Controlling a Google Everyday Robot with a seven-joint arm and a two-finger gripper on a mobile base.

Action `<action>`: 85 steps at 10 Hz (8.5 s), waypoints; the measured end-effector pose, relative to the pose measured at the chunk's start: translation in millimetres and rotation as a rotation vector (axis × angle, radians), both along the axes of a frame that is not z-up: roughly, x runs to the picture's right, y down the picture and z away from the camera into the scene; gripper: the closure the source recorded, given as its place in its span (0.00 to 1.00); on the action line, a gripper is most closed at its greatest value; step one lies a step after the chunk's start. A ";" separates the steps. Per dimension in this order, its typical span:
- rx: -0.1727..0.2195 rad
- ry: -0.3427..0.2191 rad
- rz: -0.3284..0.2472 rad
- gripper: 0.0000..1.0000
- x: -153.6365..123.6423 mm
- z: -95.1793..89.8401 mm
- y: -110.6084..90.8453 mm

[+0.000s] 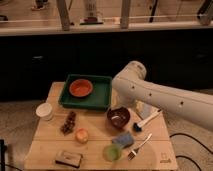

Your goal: Place apple in paper cup

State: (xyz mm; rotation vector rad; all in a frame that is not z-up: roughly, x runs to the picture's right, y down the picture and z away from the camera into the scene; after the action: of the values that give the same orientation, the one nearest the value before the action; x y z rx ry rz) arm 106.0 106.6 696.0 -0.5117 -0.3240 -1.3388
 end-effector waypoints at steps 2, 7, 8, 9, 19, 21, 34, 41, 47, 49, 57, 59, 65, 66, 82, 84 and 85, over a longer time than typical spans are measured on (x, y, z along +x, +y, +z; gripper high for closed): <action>-0.005 -0.021 -0.018 0.20 -6.3 0.2 2.1; -0.021 -0.080 -0.079 0.20 -27.0 2.4 8.7; -0.025 -0.088 -0.089 0.20 -30.0 2.9 10.5; -0.029 -0.103 -0.107 0.20 -37.1 3.8 12.5; -0.059 -0.221 -0.240 0.20 -100.8 13.2 32.0; -0.062 -0.240 -0.258 0.20 -114.5 15.3 34.8; -0.096 -0.404 -0.338 0.20 -173.7 37.9 52.3; -0.142 -0.469 -0.376 0.20 -186.0 54.6 72.5; -0.212 -0.530 -0.405 0.20 -191.8 76.8 93.6; -0.238 -0.558 -0.412 0.20 -195.5 85.7 100.6; -0.230 -0.569 -0.378 0.20 -226.4 77.5 107.2; -0.230 -0.540 -0.331 0.20 -231.5 86.2 117.8; -0.289 -0.486 -0.232 0.21 -235.7 93.9 153.3; -0.312 -0.483 -0.210 0.28 -235.1 97.4 161.8; -0.311 -0.409 -0.203 1.00 -228.0 77.6 99.6; -0.292 -0.405 -0.200 1.00 -225.3 76.7 89.3; -0.273 -0.400 -0.204 1.00 -225.5 74.9 80.3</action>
State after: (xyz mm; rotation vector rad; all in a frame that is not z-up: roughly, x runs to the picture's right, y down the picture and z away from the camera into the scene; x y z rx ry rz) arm -119.5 186.9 770.9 -0.5106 -0.8102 -1.6053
